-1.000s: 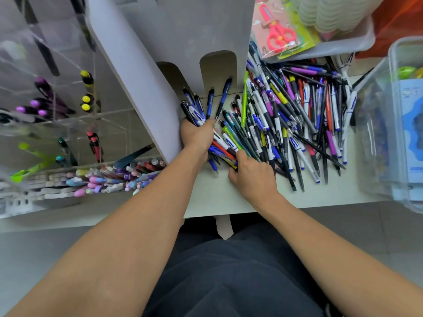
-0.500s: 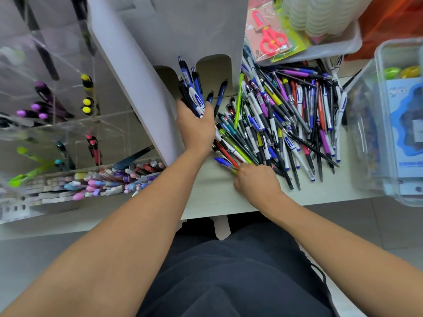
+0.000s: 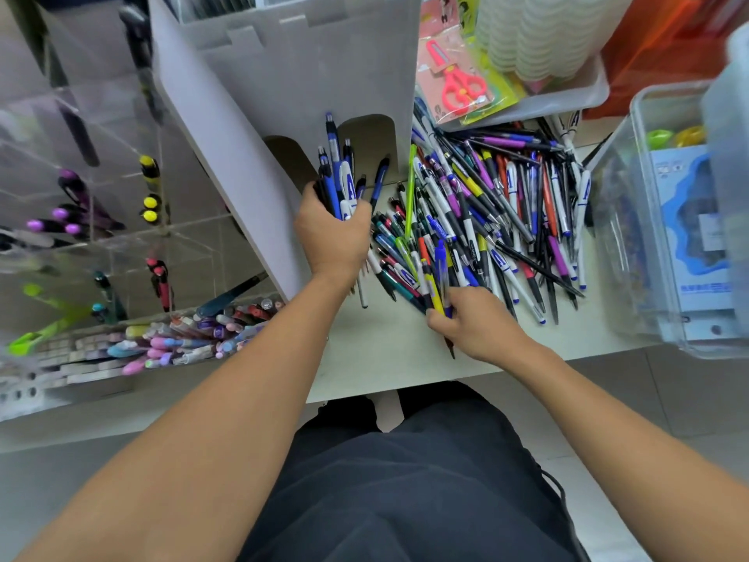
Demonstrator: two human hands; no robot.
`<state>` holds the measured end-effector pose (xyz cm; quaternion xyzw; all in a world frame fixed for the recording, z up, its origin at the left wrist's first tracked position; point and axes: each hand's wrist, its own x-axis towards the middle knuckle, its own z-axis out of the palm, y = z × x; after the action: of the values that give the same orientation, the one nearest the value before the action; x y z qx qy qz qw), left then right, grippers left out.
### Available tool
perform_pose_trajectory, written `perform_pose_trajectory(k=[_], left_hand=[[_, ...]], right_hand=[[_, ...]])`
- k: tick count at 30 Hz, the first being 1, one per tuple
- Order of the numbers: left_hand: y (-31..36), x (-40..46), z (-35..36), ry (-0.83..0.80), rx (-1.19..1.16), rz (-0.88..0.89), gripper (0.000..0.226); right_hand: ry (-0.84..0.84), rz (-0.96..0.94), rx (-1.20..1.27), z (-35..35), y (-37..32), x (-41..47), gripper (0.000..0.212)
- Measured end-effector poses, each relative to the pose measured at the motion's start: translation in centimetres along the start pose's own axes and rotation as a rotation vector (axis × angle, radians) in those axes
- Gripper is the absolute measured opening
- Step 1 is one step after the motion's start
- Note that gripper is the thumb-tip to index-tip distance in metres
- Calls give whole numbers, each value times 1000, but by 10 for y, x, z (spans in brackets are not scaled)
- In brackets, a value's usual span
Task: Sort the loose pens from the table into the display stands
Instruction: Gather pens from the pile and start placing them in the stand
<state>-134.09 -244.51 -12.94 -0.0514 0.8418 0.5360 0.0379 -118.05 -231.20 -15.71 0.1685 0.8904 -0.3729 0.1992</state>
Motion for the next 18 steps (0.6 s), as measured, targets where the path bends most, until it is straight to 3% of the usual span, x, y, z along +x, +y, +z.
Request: perform_pose_trajectory(k=[3,6,13,18], left_hand=[[-7,-4,5,-133,-84,-224,20],[-6,-9,5,-301,-238,-444,22],[-4,-12,4,-382,-456,-585,35],[-5,-13,0,-445,-405,-562,49]], right_hand=[[-65,39,361,-15,-8,12,40],[-174,-20,519,-34,-25,22,39],[-392,-65,545,-53,-40,41,35],[-567,-37,332,-59,-47,48,46]])
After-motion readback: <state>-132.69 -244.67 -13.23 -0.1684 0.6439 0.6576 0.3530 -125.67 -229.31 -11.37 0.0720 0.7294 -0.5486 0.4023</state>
